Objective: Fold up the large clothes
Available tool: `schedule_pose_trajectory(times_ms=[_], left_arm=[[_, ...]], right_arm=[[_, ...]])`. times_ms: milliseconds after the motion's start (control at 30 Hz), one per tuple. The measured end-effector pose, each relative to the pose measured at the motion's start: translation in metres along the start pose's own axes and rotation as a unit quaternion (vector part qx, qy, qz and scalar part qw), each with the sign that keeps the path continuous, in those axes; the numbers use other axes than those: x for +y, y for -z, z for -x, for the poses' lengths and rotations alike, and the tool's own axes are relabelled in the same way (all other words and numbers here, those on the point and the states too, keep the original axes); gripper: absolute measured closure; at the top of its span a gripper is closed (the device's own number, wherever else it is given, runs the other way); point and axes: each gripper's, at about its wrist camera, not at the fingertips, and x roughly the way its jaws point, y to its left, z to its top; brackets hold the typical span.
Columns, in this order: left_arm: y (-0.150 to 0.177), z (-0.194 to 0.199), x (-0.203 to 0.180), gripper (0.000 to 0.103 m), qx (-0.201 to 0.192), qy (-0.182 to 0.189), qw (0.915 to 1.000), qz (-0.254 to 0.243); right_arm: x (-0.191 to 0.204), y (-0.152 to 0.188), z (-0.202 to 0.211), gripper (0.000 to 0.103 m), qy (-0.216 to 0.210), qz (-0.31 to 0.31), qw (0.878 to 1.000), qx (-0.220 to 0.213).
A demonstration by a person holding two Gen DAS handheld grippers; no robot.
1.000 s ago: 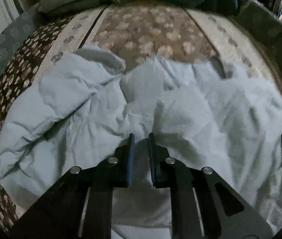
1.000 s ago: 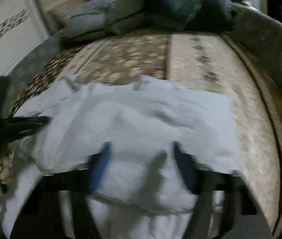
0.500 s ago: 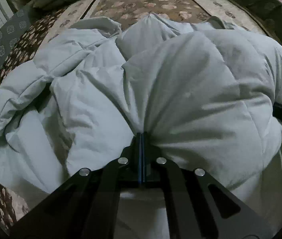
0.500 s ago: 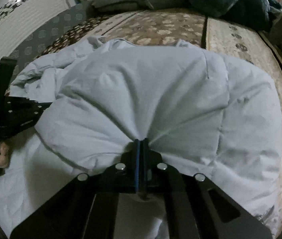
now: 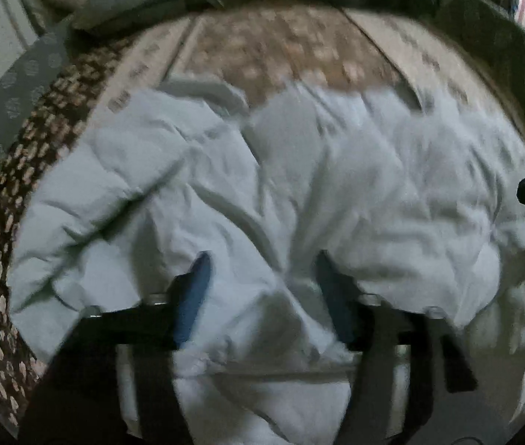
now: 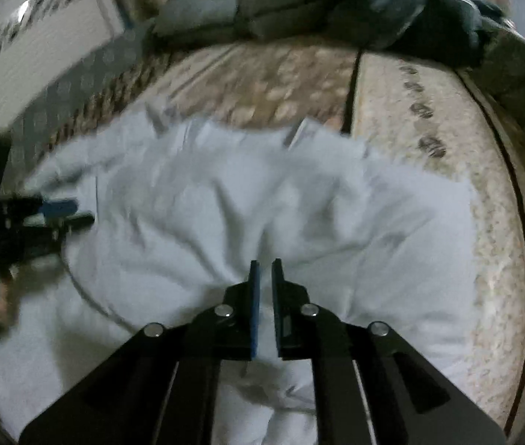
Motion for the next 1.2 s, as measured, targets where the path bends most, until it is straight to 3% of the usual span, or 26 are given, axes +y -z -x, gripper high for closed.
schedule_pose_trajectory(times_ms=[100,167,233,433,633,667,700,767,800,833,900,1067,1200], left_arm=[[-0.018,-0.006,0.001,0.047,0.001,0.006,0.9999,0.008],[-0.025,-0.018,-0.001,0.070,0.010,0.002,0.9999,0.004],[-0.028,-0.040,-0.005,0.082,0.038,0.002,0.9993,0.001],[-0.021,-0.064,-0.006,0.084,0.042,0.010,0.9991,-0.003],[-0.021,-0.058,-0.002,0.083,0.053,0.004,0.9986,0.005],[-0.022,-0.054,-0.004,0.083,0.050,0.000,0.9987,0.005],[-0.023,-0.045,-0.003,0.078,0.043,-0.002,0.9991,0.003],[-0.023,-0.031,0.001,0.035,0.025,-0.009,0.9996,0.003],[-0.022,-0.020,0.008,0.028,0.009,-0.026,0.9996,0.003],[-0.023,-0.013,0.013,0.025,0.000,-0.036,0.9993,0.000],[-0.025,-0.003,0.029,0.025,-0.005,-0.052,0.9986,-0.006],[-0.044,-0.016,0.087,0.021,0.012,-0.068,0.9973,0.023],[-0.059,-0.050,0.105,0.021,0.038,-0.087,0.9953,0.020]], right_arm=[[-0.009,-0.021,-0.019,0.095,0.029,-0.013,0.999,0.007],[-0.010,-0.028,-0.039,0.095,0.044,-0.011,0.999,0.023],[-0.008,-0.027,-0.057,0.096,0.060,0.005,0.997,0.047],[-0.012,-0.010,-0.080,0.098,0.064,0.014,0.996,0.059],[-0.013,-0.009,-0.066,0.100,0.050,-0.002,0.998,0.048],[-0.012,-0.008,-0.057,0.096,0.050,0.000,0.998,0.040],[-0.010,-0.006,-0.048,0.095,0.050,0.005,0.998,0.031],[-0.006,-0.001,-0.030,0.095,0.050,0.018,0.998,0.018],[-0.004,0.004,-0.024,0.094,0.052,0.022,0.998,0.019],[-0.005,0.006,-0.020,0.090,0.051,0.024,0.998,0.020],[-0.002,0.013,-0.015,0.058,0.054,0.031,0.998,0.019],[0.007,0.020,-0.015,0.050,0.064,0.061,0.996,0.014],[0.010,0.020,-0.022,0.046,0.072,0.080,0.994,0.014]])
